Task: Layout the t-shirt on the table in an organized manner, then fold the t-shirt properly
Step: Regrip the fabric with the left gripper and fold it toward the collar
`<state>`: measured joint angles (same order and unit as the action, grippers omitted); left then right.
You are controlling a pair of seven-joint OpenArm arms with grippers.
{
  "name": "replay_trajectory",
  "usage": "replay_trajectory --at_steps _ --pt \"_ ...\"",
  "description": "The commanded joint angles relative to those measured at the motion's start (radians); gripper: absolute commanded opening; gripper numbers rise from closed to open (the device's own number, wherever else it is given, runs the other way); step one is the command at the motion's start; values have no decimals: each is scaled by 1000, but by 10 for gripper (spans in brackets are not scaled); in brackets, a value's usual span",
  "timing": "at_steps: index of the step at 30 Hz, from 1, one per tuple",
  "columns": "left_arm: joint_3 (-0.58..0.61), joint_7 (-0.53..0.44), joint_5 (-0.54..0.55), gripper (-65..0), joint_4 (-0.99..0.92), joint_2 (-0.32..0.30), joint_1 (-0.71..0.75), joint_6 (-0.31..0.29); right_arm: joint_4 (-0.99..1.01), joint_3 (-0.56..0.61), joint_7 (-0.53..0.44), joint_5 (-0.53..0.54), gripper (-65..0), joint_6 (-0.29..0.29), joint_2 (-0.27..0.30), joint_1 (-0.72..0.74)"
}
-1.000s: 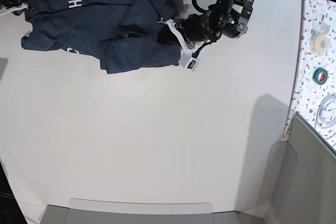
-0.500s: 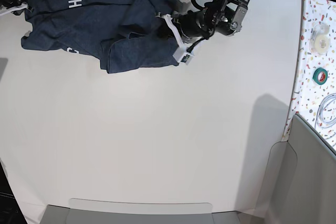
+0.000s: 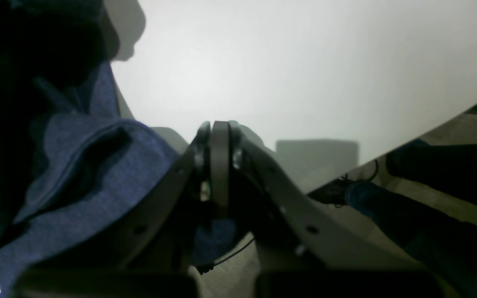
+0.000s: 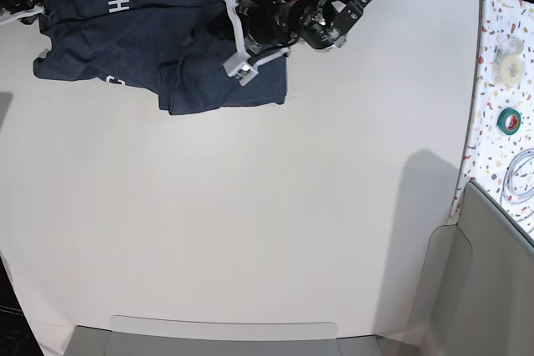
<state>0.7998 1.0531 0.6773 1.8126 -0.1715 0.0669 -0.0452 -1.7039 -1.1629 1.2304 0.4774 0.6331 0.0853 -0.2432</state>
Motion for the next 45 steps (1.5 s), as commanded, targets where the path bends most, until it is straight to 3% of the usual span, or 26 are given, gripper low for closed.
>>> replay_trajectory --at_steps 1,4,7,11,16,20,39,45 --pt "22 -23 12 -649 20 3 -37 -6 -14 -4 -14 10 -650 14 20 0" --pt "99 -18 12 -649 45 2 -77 -6 -14 -4 -14 10 -650 14 20 0" --pt "131 -27 12 -650 108 -38 -109 -6 -14 -4 -14 10 -650 14 20 0" --pt "59 -27 12 -650 197 -55 -105 -6 -14 -4 -14 10 -650 14 20 0" --pt "-38 -26 8 -650 187 -93 -48 -5 -14 -4 -14 10 -650 14 20 0" --pt "-47 -26 8 -649 157 -128 -31 1 -14 -4 -14 10 -650 14 20 0" --pt "-39 -17 8 -632 103 -116 -35 -5 -14 -4 -14 10 -650 14 18 0" --pt "82 -27 6 -633 51 -121 -95 0 -14 -4 -14 10 -650 14 18 0"
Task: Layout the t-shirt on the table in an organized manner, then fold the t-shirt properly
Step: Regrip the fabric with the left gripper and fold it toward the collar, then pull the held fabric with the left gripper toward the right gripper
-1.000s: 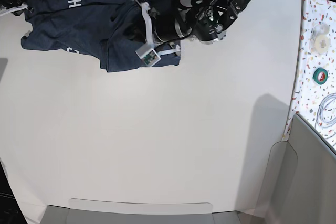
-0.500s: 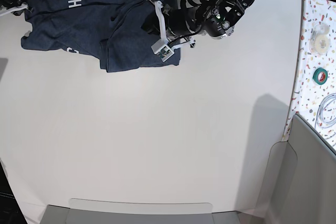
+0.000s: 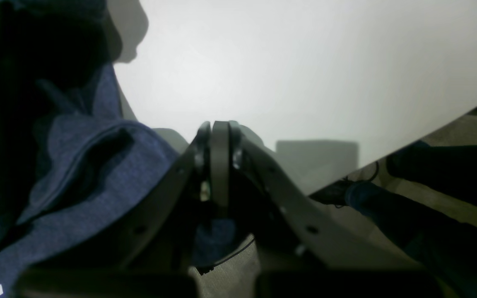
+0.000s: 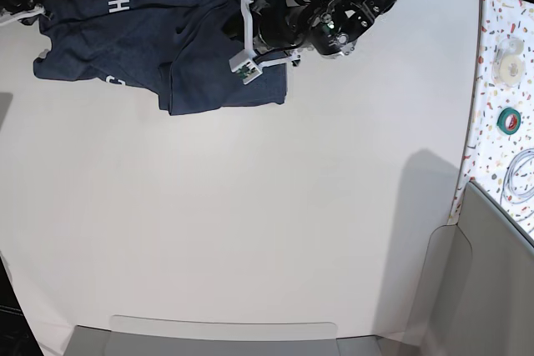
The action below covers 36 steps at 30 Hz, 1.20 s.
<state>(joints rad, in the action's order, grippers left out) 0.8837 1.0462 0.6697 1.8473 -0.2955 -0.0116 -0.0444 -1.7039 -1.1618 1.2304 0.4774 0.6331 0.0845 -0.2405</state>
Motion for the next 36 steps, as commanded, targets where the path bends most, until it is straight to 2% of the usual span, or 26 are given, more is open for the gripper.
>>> replay_trajectory --at_steps 1,6,13,18,21,23,25,27,31,36 --pt "18 -20 14 -633 15 6 -26 1 -14 -5 -14 10 -650 14 19 -3" --pt "122 -20 14 -633 15 14 -72 1 -14 -5 -14 10 -650 14 19 -3" --pt "269 -20 14 -633 12 83 -167 1 -14 -5 -14 10 -650 14 19 -3" --pt "279 -27 14 -633 -2 140 -190 -2 -14 -5 -14 10 -650 14 19 -3" --pt "257 -106 15 -633 15 144 -190 -4 -14 -5 -14 10 -650 14 19 -3" --pt "237 -149 15 -633 38 137 -190 1 -14 -5 -14 10 -650 14 19 -3" --pt "196 -146 15 -633 58 135 -184 4 -14 -5 -14 10 -650 14 19 -3" --pt "153 -90 14 -633 62 112 -181 15 -14 -5 -14 10 -650 14 19 -3" --pt "148 3 14 -633 61 45 -179 116 -14 -5 -14 10 -650 14 18 -3" --pt "150 42 14 -633 61 -5 -138 130 -14 -5 -14 10 -650 14 19 -3"
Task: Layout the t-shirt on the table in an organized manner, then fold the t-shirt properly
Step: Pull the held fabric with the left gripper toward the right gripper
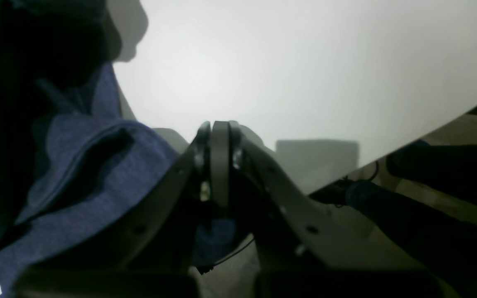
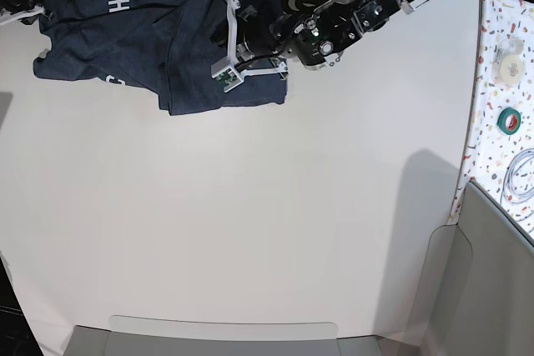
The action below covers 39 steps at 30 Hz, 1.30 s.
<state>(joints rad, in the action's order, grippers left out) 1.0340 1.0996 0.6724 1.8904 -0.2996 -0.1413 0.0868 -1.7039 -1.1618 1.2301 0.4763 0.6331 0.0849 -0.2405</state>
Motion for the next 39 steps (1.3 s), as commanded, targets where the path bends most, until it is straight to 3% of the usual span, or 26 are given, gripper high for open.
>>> replay_trajectory --at_steps 1,8,11,21,29,34,37,39 --pt "-1 -11 11 -633 16 -2 -8 -2 -14 -4 -14 11 -650 14 19 -3" --pt "104 -11 11 -632 13 1 6 3 -15 38 -14 11 -650 14 19 0" --pt "144 -6 11 -632 10 32 -30 5 -15 44 -14 11 -650 14 19 0" --pt "147 -19 13 -632 -24 135 -54 -5 -14 46 -14 11 -650 14 19 3" --pt "147 -19 13 -632 -30 145 -54 -5 -17 55 -14 11 -650 14 20 3" --pt "141 -29 13 -630 -28 124 -53 3 -45 82 -8 74 -650 55 95 -16" --pt "141 -60 11 -629 -28 92 -47 5 -41 76 18 209 -642 65 178 -52" --pt "141 -82 11 -629 -30 73 -47 5 -34 76 29 313 -578 65 226 -78"
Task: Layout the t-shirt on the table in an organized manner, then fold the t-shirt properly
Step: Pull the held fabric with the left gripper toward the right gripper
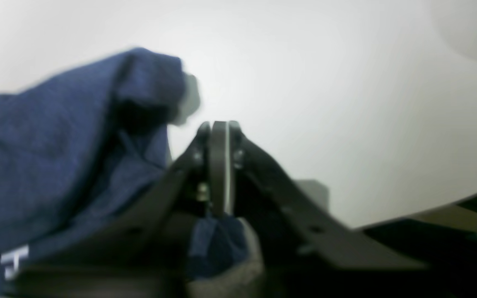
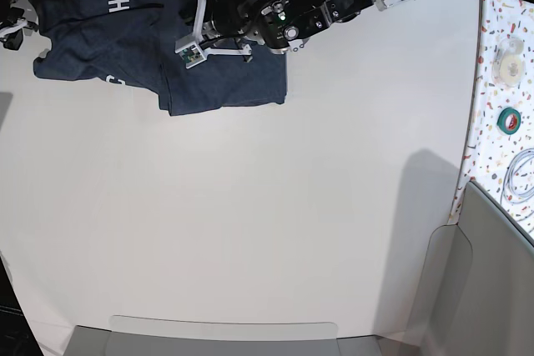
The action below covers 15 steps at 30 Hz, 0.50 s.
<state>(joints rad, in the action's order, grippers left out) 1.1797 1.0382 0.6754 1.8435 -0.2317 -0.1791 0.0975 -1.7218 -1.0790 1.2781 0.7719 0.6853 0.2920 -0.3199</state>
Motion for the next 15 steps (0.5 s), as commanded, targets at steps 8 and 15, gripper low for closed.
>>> replay_trajectory --at_steps 8,15 --pt "-5 -34 8 -629 -5 -10 -10 -6 173 3 64 380 -297 13 146 -69" --pt "-5 -34 8 -629 -6 -10 -10 -6 434 4 118 383 -234 13 163 5"
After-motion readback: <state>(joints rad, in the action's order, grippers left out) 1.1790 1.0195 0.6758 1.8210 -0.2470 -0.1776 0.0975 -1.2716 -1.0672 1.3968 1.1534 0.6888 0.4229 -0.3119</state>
